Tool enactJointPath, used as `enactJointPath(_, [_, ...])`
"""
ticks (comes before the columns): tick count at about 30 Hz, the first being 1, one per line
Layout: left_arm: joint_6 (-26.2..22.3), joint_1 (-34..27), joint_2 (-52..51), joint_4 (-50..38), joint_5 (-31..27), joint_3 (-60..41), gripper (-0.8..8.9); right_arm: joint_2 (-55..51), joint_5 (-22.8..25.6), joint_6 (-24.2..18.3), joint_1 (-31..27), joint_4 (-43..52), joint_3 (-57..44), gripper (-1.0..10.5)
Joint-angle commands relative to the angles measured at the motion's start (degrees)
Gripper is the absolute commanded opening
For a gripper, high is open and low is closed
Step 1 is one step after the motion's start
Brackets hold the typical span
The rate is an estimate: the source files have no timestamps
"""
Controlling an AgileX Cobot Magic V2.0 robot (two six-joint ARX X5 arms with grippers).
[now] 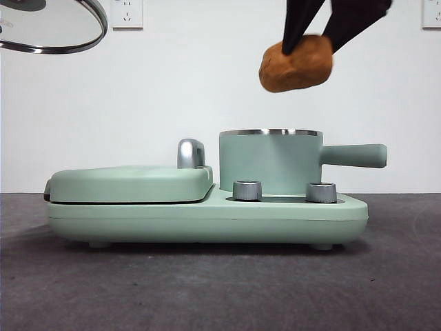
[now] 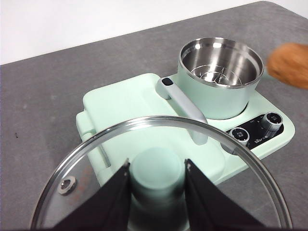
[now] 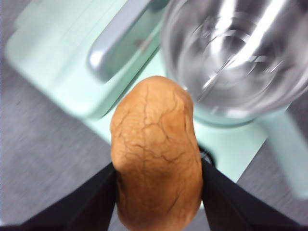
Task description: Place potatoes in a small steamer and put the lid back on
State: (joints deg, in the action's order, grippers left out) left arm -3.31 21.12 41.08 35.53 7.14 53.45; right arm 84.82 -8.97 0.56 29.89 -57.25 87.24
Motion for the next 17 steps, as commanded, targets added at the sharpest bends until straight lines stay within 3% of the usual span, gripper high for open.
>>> enactJointPath(1, [-0.48,0.15,0.09,-1.68,-0.15,1.01,0.09,5.75,0.17,-2.71,-0.81,0.13,5.46,2.1])
enactJointPath(10, [-0.42,0.15,0.09,-1.68,-0.15,1.01,0.09,18.05,0.31,-4.24,-3.72,0.26,15.91,2.1])
enactJointPath(17, [-0.42,0.15,0.09,-1.66,-0.17,1.01,0.09,22.08,0.48,-4.74,-5.18,4.07,16.44,2.1])
